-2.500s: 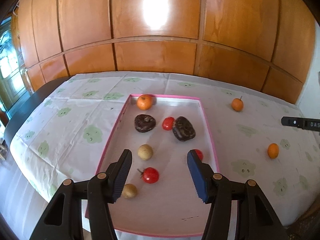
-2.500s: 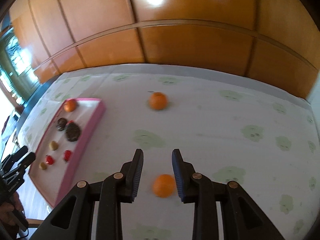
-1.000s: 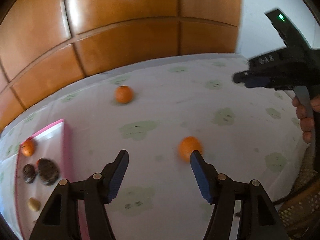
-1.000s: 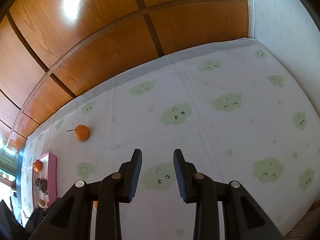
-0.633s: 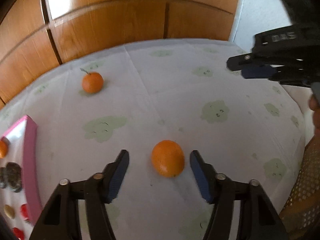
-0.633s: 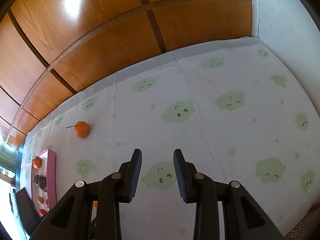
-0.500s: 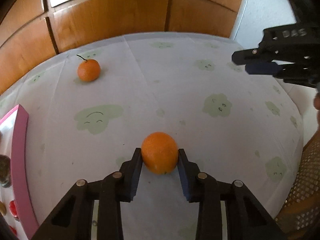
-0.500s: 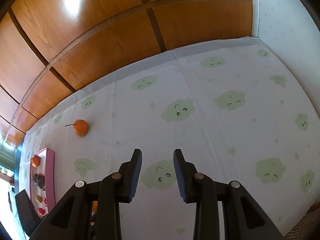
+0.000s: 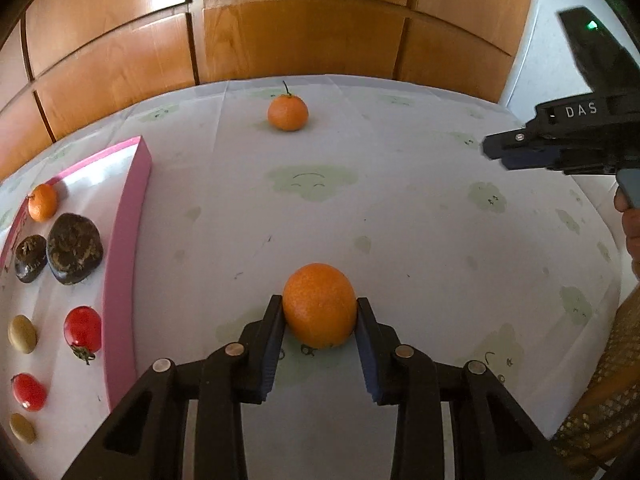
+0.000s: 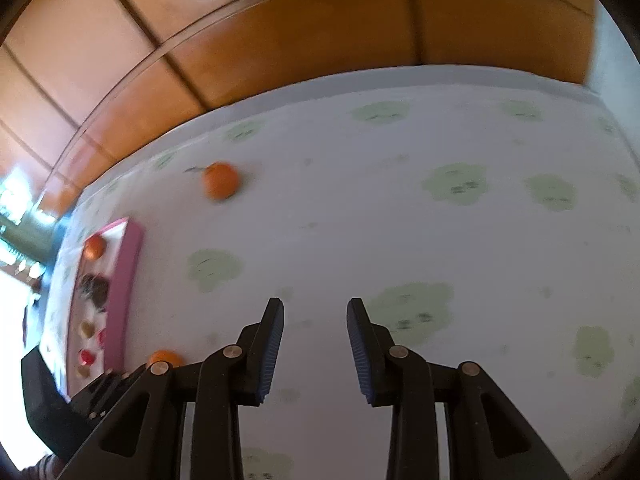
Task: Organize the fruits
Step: 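Grasp the tangerine with the right tool while the left tool holds the orange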
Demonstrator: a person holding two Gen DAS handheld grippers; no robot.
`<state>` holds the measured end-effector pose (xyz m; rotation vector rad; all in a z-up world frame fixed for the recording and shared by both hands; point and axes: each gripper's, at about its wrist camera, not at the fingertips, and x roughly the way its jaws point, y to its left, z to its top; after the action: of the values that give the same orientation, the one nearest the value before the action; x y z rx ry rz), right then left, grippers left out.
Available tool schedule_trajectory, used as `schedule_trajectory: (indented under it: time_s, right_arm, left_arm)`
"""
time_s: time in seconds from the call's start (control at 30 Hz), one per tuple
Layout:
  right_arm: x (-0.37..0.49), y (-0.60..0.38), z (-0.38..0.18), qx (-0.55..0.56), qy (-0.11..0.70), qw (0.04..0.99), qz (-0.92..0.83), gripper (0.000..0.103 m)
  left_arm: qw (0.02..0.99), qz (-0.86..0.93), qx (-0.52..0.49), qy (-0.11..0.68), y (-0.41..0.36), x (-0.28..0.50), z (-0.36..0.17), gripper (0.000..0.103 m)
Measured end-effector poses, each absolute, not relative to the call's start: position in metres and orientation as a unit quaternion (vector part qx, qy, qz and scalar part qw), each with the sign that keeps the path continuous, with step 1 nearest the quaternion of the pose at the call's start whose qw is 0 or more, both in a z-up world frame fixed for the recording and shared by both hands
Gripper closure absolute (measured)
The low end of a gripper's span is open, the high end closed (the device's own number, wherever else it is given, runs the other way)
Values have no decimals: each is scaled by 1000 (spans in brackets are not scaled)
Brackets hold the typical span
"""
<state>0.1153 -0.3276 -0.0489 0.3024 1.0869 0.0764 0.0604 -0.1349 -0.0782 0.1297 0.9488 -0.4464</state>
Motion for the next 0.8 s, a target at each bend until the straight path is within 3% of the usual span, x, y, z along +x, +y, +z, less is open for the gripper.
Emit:
schedule_trajectory:
  time_s: [0.07, 0.23, 0.73, 0.77, 0.8]
  right_arm:
    - [125, -316, -46, 141, 515, 844, 58, 70]
    - [165, -282, -40, 116, 507, 849, 95, 47]
    - [280, -221, -78, 30, 541, 838, 59, 47]
    - [283, -220, -82, 26, 544, 837, 55, 48]
    - [284, -219, -84, 26, 544, 837, 54, 62]
  left_arm:
    - [865, -215, 61, 449, -133, 59, -78, 68]
    - [868, -221, 54, 442, -128, 58, -79, 68]
    - [873, -228, 47, 428, -129, 58, -85, 68]
    - [873, -229, 48, 428, -128, 57, -85, 68]
    - [873, -229, 48, 427, -128, 56, -86, 68]
